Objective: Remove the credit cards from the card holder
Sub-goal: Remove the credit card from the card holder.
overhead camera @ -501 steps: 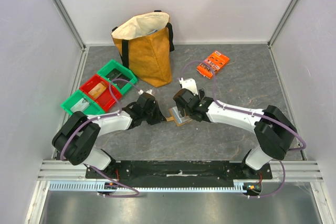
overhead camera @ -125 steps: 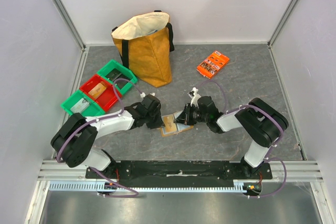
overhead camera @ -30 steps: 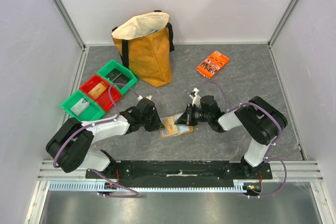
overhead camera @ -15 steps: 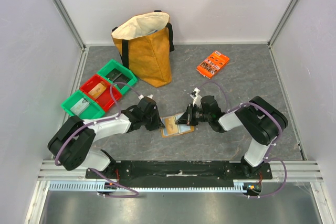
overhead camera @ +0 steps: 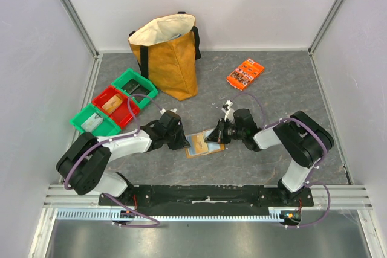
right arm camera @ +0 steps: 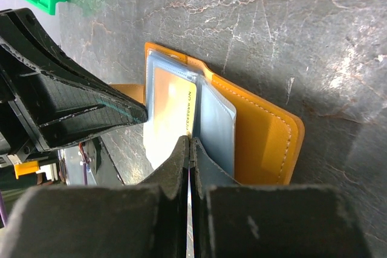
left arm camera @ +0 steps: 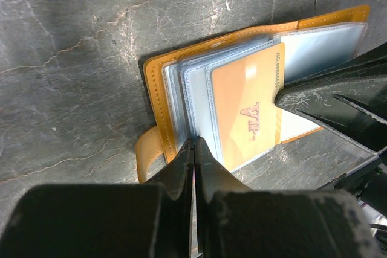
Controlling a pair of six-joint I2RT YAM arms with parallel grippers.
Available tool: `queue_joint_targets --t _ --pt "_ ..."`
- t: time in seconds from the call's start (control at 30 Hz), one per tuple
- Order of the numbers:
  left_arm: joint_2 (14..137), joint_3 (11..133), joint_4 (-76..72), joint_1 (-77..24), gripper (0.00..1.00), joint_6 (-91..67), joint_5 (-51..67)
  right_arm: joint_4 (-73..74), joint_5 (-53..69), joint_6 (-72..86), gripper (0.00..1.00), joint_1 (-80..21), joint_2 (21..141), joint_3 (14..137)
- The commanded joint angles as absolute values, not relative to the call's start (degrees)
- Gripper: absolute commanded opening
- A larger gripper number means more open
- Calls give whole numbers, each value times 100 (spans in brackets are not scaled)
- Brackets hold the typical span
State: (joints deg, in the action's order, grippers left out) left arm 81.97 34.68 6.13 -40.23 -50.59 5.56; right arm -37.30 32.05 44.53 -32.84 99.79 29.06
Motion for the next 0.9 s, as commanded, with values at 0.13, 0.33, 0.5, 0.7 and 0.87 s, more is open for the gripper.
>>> queue_joint_targets --t 0.13,0.33,0.5,0.7,0.87 --pt "7911 3322 783 -4008 26 -5185 465 -3700 3296 4333 0 -3261 9932 3023" --pt "7971 3489 624 -4008 36 -5229 597 -3814 3331 4386 0 -3261 9993 3006" --pt "8208 3533 501 -4008 36 -5238 615 -3850 3357 4403 0 -3270 10002 3006" --pt "8227 3507 308 -4008 35 -5282 721 -3894 3384 4412 0 -3278 10037 2997" --pt "8288 3551 308 -4017 35 -5273 686 -3999 3401 4473 0 -3278 10099 2971"
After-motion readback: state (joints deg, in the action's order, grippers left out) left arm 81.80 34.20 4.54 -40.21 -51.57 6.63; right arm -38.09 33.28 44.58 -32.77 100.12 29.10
